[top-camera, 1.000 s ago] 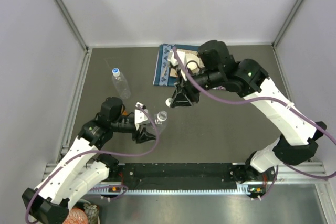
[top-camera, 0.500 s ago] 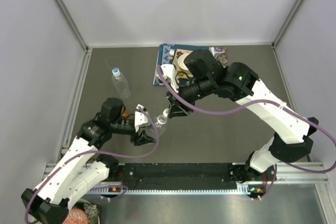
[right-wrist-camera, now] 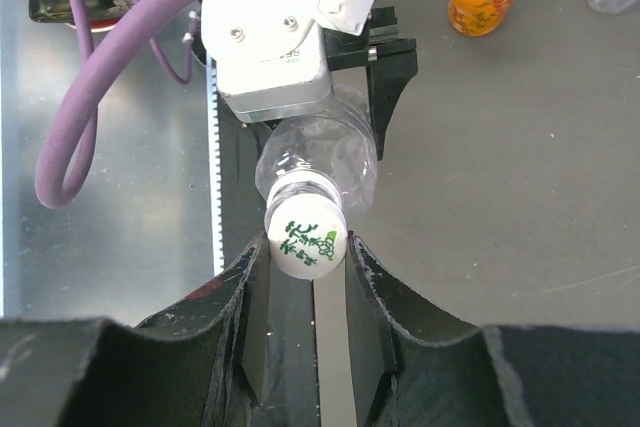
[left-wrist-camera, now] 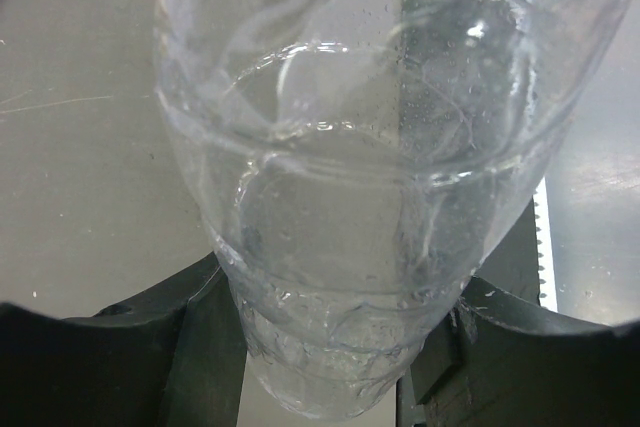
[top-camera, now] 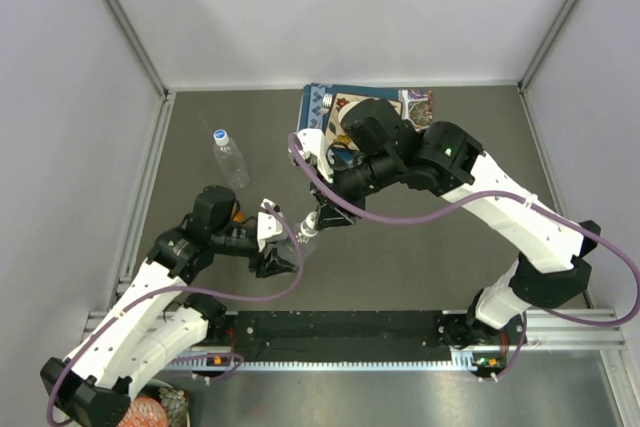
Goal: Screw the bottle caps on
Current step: Screw the bottle cap onto the plastic bottle.
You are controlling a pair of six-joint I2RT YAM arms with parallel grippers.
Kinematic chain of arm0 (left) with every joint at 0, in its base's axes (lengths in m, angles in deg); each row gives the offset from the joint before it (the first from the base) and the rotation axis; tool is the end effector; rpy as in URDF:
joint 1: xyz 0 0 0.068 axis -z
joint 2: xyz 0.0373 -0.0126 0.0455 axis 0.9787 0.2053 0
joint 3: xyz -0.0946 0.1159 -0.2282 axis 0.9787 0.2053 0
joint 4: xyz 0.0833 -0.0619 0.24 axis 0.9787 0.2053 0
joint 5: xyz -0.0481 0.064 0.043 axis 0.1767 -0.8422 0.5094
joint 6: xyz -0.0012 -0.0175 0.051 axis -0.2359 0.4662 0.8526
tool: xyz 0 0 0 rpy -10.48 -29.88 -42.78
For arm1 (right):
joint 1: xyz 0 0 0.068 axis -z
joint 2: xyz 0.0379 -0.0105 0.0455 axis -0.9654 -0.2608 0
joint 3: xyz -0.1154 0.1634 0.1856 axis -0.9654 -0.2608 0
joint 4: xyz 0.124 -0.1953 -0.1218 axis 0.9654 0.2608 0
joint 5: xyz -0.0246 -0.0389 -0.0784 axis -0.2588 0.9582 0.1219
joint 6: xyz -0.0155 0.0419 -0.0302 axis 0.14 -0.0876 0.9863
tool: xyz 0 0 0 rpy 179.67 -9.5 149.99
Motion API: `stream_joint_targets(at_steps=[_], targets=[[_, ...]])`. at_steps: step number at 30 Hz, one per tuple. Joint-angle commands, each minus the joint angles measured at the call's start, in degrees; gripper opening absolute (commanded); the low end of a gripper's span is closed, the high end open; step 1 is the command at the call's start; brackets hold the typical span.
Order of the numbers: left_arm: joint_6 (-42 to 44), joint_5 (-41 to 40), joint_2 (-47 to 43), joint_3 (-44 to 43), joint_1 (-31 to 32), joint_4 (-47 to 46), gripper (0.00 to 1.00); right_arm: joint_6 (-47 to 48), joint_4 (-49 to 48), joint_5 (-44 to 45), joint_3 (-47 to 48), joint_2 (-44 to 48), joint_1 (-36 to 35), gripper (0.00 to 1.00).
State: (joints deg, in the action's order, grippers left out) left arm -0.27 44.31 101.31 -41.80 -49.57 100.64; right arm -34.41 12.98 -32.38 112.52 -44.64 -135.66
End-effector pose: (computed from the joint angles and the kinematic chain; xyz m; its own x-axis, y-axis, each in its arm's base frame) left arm 0.1117 -0.0928 0.2823 -0.0669 0.3881 -0.9192 0.9970 0.0618 -0.0465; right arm 0.1288 0.2619 0.4652 -0.1579 -0.6033 -0.7818 -0.9859 0.0516 0.1593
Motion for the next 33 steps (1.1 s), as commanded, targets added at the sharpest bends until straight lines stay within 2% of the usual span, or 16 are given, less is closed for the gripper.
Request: stream_joint_targets(at_steps=[1, 20, 33], targets=[[0.2, 1.1, -0.1, -2.7, 0.2, -1.1, 0.07, 0.1, -1.6, -0.2, 1.6, 1.0, -1.5, 0.25], [-5.6, -0.9, -0.8, -3.3, 0.2, -4.9, 0.06, -1.1, -2.2, 0.7, -2.4, 2.1, -2.6, 0.24], [-10.2, -9.4, -1.7, -3.2, 0.2, -11.0, 0.05, -4.9, -2.1, 1.6, -2.4, 0.3, -2.9, 0.21]])
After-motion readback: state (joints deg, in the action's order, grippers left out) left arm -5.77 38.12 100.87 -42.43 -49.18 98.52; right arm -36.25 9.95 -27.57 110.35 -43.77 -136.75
